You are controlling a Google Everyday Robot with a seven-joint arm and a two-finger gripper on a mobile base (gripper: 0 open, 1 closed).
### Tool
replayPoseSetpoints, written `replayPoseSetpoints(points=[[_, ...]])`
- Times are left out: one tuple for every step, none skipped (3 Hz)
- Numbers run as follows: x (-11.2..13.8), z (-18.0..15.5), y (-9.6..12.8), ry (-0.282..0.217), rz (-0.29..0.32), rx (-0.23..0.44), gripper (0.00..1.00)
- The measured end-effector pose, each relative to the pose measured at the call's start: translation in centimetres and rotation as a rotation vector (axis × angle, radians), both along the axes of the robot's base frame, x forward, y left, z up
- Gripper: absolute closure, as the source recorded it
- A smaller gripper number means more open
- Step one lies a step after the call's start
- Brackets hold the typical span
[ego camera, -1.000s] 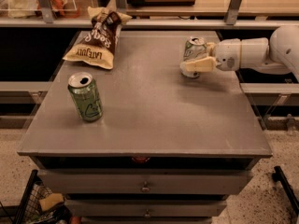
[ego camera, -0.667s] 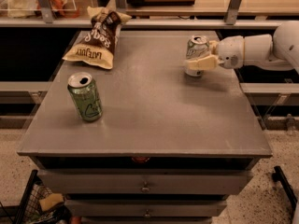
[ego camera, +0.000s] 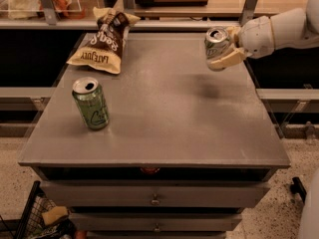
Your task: Knock 7up can over
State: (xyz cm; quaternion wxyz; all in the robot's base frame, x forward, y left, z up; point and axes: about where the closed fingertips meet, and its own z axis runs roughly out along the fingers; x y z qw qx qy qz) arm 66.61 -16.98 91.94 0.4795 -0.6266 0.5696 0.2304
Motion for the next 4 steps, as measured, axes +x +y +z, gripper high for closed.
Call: replayPoseSetpoints(points=[[-2.4, 1.3, 0.9, -0.134, 0.137, -0.193, 1.0], [-5.4, 2.8, 2.4, -0.31, 0.263, -0.432, 1.0], [-8.6, 2.9, 4.5, -0.471, 0.416, -0.677, 1.0], [-11.4, -0.6, 5.8, -0.519, 0.602, -0.891, 1.0]])
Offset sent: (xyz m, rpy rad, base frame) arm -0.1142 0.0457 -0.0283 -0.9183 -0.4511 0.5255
